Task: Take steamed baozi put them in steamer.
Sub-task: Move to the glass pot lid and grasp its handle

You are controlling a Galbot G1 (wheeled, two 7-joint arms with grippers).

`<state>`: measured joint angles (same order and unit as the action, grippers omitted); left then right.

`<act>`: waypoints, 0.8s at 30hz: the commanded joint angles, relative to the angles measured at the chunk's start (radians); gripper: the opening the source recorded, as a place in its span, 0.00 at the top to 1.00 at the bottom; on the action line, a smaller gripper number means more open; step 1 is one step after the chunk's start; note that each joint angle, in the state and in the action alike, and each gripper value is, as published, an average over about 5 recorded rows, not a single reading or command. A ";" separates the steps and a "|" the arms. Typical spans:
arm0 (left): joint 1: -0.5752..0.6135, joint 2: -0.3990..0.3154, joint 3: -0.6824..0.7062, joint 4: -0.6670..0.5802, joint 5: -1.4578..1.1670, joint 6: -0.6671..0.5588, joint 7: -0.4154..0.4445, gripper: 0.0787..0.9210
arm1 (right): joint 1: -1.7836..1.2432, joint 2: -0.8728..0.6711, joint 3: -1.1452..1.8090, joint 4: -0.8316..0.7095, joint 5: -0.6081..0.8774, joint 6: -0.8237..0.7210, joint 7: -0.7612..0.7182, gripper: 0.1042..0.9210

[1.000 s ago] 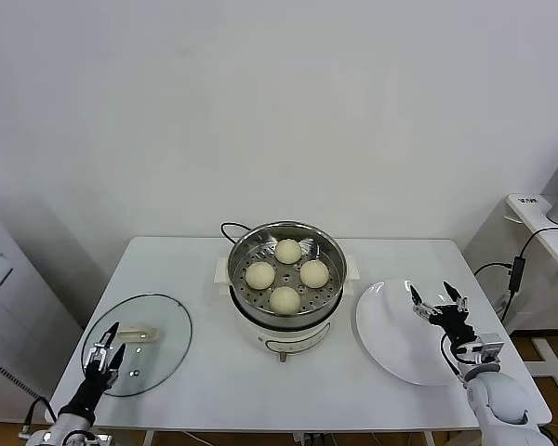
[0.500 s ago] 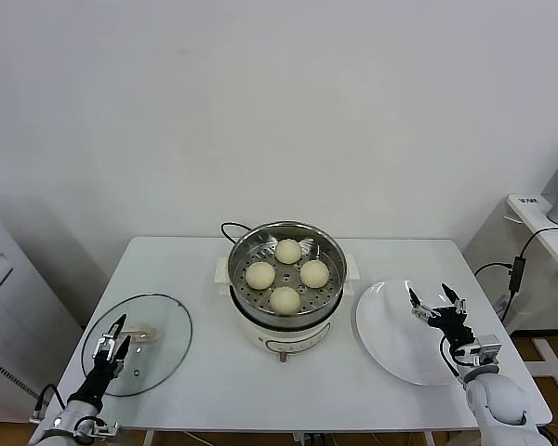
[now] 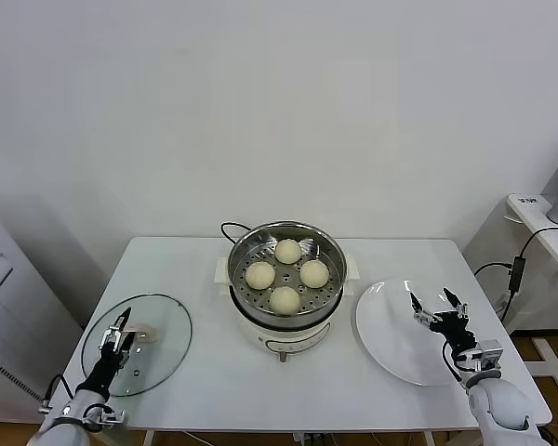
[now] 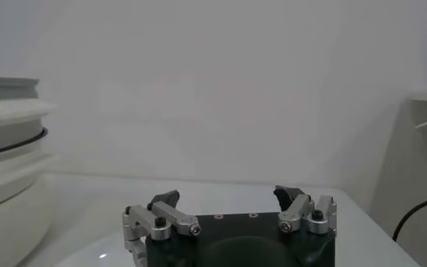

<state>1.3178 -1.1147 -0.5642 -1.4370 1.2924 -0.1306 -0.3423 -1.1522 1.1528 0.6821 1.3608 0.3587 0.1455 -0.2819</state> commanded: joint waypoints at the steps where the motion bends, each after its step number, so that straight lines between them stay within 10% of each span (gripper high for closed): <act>1: -0.015 -0.002 0.004 0.014 -0.018 -0.002 -0.001 0.23 | 0.000 0.002 0.000 -0.001 -0.006 0.002 -0.001 0.12; 24: 0.078 0.116 -0.061 -0.312 -0.305 0.095 0.139 0.96 | 0.006 -0.005 0.016 0.017 -0.006 -0.009 0.003 0.12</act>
<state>1.3602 -1.0690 -0.6054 -1.5464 1.1523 -0.1313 -0.3136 -1.1455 1.1485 0.6957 1.3695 0.3500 0.1423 -0.2790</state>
